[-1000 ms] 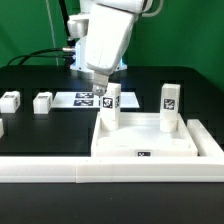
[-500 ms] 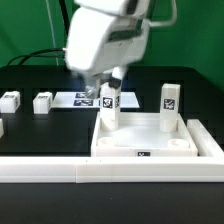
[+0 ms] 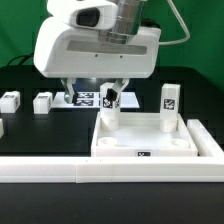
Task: Assemble square table
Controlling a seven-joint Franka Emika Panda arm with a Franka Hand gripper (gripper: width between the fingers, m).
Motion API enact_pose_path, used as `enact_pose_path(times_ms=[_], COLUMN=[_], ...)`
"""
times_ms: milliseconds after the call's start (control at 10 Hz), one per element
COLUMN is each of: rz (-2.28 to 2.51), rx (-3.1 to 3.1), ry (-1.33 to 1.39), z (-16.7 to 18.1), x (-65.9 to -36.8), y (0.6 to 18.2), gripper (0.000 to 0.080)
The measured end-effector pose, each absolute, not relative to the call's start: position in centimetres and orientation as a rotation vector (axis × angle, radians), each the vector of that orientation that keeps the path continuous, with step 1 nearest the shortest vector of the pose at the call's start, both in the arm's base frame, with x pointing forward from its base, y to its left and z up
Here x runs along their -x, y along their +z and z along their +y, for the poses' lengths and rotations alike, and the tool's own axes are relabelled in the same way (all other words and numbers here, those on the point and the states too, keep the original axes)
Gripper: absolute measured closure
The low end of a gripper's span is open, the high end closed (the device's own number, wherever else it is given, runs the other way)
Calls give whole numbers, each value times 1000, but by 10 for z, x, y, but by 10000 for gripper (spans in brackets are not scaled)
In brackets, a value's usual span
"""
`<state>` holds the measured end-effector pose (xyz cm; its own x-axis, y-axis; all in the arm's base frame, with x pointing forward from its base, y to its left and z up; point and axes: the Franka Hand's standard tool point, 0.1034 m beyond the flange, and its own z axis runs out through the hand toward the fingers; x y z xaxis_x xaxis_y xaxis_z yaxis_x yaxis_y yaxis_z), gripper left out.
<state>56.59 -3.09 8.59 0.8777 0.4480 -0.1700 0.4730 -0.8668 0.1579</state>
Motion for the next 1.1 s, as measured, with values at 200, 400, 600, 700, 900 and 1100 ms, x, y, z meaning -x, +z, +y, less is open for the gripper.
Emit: enact_pose_path(times_ms=[200,400,600,700,900,1100], rz=[535,476,451,419,373,389], rx=[-2894,-2928,-2943,-2949,-2953,-2951], ry=[-179,-234,-267,-286,-312,-314], z=[-32,-68,-100,-119,-145,-140], x=[-565,-554,-542,-530,-511,-512], y=[85,84,82,80,76,75], gripper=[151,151,151,151,151,151])
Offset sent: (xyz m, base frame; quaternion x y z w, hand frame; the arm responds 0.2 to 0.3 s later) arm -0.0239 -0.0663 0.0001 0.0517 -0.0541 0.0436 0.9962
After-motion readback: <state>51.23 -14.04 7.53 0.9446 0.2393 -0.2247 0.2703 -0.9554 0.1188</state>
